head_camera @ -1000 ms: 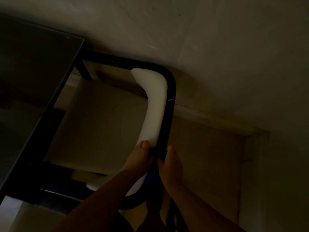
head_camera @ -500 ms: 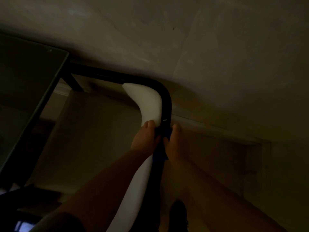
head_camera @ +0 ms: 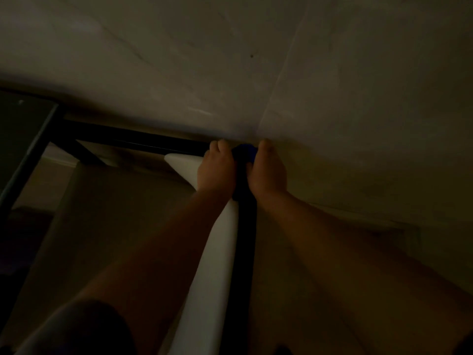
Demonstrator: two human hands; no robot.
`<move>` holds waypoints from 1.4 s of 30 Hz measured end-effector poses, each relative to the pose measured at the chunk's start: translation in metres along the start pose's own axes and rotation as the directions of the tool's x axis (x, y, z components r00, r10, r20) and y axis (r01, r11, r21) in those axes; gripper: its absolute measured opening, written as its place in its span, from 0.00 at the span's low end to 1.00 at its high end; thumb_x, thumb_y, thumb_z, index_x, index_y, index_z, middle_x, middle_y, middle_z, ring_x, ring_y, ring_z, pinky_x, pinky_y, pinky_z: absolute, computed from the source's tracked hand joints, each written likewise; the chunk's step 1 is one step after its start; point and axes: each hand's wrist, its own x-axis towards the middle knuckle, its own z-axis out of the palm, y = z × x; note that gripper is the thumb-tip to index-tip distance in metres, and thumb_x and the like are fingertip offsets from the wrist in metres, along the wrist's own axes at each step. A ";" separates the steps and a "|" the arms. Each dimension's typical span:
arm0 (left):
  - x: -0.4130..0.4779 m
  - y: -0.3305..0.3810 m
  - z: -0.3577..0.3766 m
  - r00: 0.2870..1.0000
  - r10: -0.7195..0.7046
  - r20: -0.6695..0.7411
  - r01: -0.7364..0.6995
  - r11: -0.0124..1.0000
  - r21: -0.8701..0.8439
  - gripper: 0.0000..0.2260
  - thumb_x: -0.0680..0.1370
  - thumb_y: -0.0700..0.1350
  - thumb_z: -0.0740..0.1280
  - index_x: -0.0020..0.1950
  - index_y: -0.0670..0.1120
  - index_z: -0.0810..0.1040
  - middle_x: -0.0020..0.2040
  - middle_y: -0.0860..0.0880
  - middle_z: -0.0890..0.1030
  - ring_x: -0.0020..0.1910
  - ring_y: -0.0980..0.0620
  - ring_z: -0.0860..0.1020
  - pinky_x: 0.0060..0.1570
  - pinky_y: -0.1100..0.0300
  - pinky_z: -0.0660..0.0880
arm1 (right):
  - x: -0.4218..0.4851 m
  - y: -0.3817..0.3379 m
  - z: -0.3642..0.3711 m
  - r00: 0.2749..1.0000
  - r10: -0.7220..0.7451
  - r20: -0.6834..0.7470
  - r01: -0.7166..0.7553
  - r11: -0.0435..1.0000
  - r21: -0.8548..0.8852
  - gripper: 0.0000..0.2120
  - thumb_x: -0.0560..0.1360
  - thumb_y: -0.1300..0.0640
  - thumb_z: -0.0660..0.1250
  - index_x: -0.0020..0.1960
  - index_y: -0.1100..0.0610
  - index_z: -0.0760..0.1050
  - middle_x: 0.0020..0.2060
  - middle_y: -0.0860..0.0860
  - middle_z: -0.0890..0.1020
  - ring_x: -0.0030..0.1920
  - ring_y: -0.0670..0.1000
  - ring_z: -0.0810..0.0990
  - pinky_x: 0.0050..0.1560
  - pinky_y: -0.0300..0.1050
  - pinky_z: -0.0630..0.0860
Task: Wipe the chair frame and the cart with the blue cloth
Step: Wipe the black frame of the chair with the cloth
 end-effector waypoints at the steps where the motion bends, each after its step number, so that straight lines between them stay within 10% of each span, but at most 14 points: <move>1: 0.006 -0.001 0.000 1.000 0.025 -0.005 -0.024 0.998 0.056 0.10 0.79 0.42 0.61 0.57 0.39 0.67 0.60 0.37 0.73 0.58 0.37 0.72 0.48 0.47 0.71 | 0.004 0.000 0.002 1.000 0.004 -0.005 -0.004 1.000 0.010 0.16 0.77 0.57 0.63 0.61 0.61 0.66 0.57 0.62 0.76 0.53 0.65 0.77 0.46 0.55 0.71; 14: 0.033 -0.011 0.018 0.974 0.139 -0.177 -0.117 0.984 0.133 0.10 0.78 0.46 0.60 0.56 0.43 0.71 0.53 0.40 0.76 0.54 0.39 0.73 0.52 0.46 0.68 | 0.040 -0.009 0.018 0.992 0.113 -0.046 -0.098 0.962 0.253 0.16 0.80 0.47 0.51 0.46 0.52 0.74 0.45 0.53 0.79 0.45 0.56 0.76 0.46 0.49 0.65; 20: 0.010 -0.001 0.012 0.974 0.193 -0.116 -0.166 0.964 0.208 0.11 0.75 0.43 0.63 0.58 0.46 0.72 0.55 0.42 0.76 0.55 0.39 0.73 0.52 0.47 0.68 | 0.007 0.004 0.000 0.966 -0.258 0.003 0.256 0.959 -0.124 0.11 0.78 0.64 0.54 0.58 0.61 0.69 0.53 0.62 0.75 0.49 0.64 0.76 0.44 0.52 0.70; 30: -0.097 0.002 0.003 0.986 0.150 -0.065 -0.140 0.980 0.140 0.10 0.74 0.43 0.64 0.54 0.46 0.73 0.51 0.44 0.75 0.48 0.43 0.72 0.46 0.51 0.71 | -0.083 0.020 -0.025 0.909 -0.359 0.212 0.414 0.838 -0.355 0.13 0.77 0.57 0.60 0.61 0.55 0.64 0.53 0.61 0.73 0.48 0.64 0.77 0.38 0.52 0.68; 33: -0.135 -0.003 -0.003 0.988 0.153 -0.017 -0.151 0.984 0.096 0.10 0.74 0.41 0.65 0.55 0.45 0.73 0.50 0.44 0.76 0.48 0.43 0.73 0.46 0.51 0.72 | -0.120 0.031 -0.023 0.920 -0.314 0.236 0.368 0.898 -0.241 0.13 0.76 0.52 0.61 0.58 0.53 0.63 0.52 0.58 0.74 0.43 0.59 0.76 0.35 0.49 0.67; 38: -0.202 -0.011 -0.013 0.992 0.108 0.072 -0.112 0.993 0.046 0.12 0.73 0.41 0.67 0.56 0.44 0.73 0.51 0.45 0.75 0.49 0.45 0.74 0.46 0.53 0.73 | -0.191 0.029 -0.033 0.940 0.044 0.338 -0.148 0.945 0.290 0.15 0.72 0.38 0.60 0.43 0.49 0.72 0.42 0.55 0.79 0.41 0.58 0.80 0.46 0.60 0.77; 42: -0.260 -0.023 -0.018 0.989 0.054 0.141 -0.063 0.996 0.061 0.13 0.74 0.43 0.68 0.57 0.46 0.73 0.53 0.47 0.75 0.50 0.45 0.75 0.47 0.53 0.76 | -0.253 0.041 -0.023 0.898 -0.127 0.422 0.038 0.976 0.214 0.11 0.78 0.48 0.57 0.58 0.48 0.72 0.55 0.58 0.75 0.52 0.62 0.77 0.48 0.57 0.73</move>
